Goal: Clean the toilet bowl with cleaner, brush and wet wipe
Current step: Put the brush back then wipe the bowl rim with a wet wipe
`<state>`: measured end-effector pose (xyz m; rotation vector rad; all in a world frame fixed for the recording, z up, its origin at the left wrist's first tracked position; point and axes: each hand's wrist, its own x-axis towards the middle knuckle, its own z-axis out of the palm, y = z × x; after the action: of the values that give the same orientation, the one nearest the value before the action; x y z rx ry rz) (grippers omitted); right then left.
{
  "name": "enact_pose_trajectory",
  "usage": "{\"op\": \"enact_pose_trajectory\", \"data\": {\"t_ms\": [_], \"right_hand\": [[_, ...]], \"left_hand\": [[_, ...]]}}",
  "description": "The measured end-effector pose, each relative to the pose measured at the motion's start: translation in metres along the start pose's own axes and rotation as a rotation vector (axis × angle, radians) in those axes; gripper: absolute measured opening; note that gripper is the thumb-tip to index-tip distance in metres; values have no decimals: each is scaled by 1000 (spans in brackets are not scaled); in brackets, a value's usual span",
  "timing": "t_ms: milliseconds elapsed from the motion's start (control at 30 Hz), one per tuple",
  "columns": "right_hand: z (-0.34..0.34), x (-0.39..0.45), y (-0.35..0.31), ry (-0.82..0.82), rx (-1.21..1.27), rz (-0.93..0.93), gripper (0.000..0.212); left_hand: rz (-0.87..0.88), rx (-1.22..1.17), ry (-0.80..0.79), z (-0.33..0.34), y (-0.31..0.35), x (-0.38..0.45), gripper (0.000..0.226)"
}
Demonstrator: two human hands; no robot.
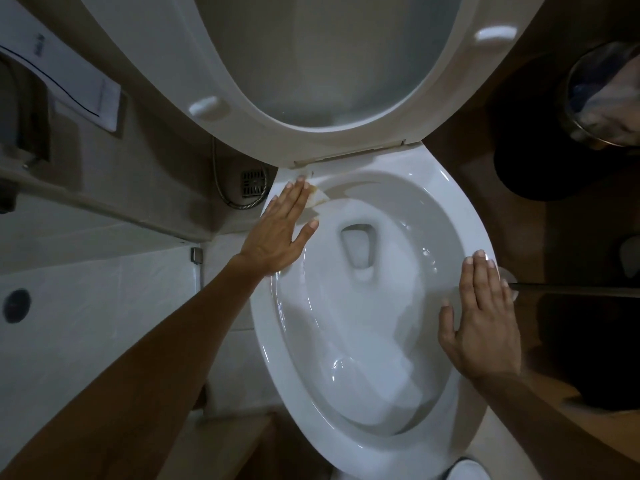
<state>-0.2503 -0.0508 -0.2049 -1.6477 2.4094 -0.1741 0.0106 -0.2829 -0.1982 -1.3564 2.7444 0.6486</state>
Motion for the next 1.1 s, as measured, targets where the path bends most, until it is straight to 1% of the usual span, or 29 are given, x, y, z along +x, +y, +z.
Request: {"op": "enact_pose_trajectory", "data": {"t_ms": [167, 267, 467, 600, 667, 767, 867, 933, 1100], "right_hand": [[0, 1, -1, 8, 4, -3, 73], [0, 0, -1, 17, 4, -3, 73], [0, 0, 0, -7, -5, 5, 73], [1, -1, 1, -26, -12, 7, 73], [1, 0, 2, -26, -13, 4, 73], [1, 0, 2, -21, -11, 1, 73], [0, -1, 1, -12, -6, 3, 73], [0, -1, 1, -13, -3, 2, 73], [1, -1, 1, -1, 4, -5, 73]], "left_hand": [[181, 78, -79, -11, 9, 36, 70], [249, 152, -87, -12, 9, 45, 68], [238, 150, -109, -18, -11, 15, 68], [233, 234, -207, -25, -21, -9, 72], [267, 341, -277, -33, -22, -13, 76], [351, 622, -362, -50, -18, -9, 85], [465, 881, -425, -62, -13, 1, 79], [492, 1016, -468, -66, -5, 12, 74], [506, 1273, -451, -60, 24, 53, 74]]}}
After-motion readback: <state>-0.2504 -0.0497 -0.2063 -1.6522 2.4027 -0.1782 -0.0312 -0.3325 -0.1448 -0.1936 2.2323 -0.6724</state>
